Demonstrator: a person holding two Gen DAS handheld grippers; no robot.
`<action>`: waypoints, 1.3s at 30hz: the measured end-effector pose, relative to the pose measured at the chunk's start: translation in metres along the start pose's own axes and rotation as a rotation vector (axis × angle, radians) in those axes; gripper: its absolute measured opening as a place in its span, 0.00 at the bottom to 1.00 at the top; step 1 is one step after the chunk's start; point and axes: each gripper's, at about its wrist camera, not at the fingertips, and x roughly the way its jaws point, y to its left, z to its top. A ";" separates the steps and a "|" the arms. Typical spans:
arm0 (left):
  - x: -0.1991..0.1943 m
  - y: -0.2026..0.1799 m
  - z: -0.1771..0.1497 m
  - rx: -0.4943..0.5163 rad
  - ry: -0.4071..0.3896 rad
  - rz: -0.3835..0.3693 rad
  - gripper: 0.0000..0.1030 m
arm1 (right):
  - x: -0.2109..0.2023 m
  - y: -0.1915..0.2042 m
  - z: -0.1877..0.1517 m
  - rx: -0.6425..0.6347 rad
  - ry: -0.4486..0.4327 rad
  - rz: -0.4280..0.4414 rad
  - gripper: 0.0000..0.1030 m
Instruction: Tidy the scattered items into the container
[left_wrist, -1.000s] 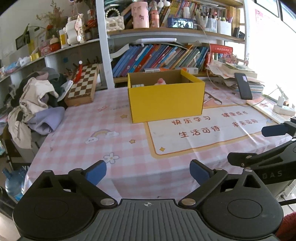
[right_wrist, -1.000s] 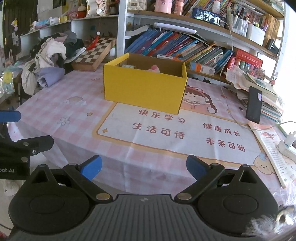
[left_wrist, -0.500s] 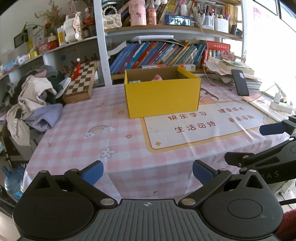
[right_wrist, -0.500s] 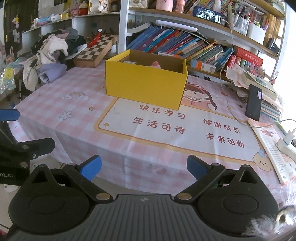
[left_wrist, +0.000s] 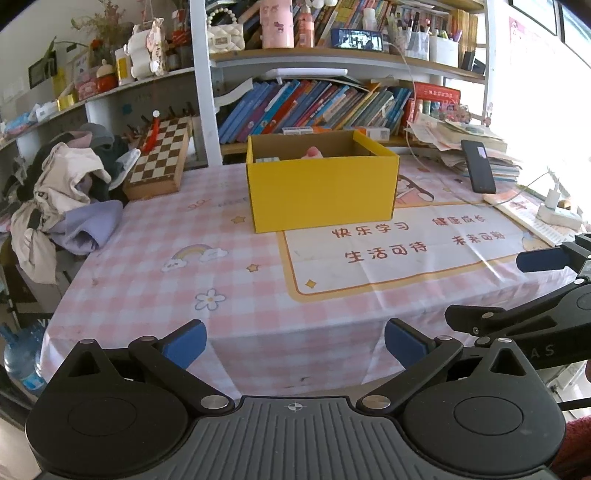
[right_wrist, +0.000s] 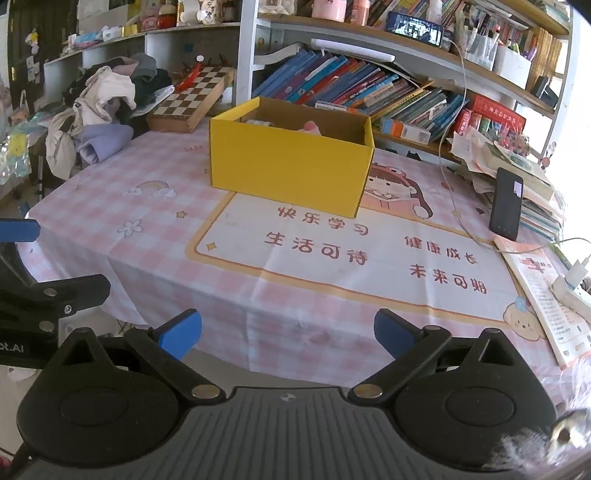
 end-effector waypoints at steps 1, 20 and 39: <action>0.000 0.000 0.000 0.001 0.000 0.000 1.00 | 0.000 0.000 0.000 -0.001 -0.001 0.000 0.98; 0.006 -0.003 0.000 0.003 0.020 -0.008 1.00 | 0.007 0.005 0.002 0.005 0.021 0.007 0.98; 0.008 -0.004 0.002 0.004 0.012 -0.035 1.00 | 0.012 0.003 0.002 0.003 0.028 0.006 0.98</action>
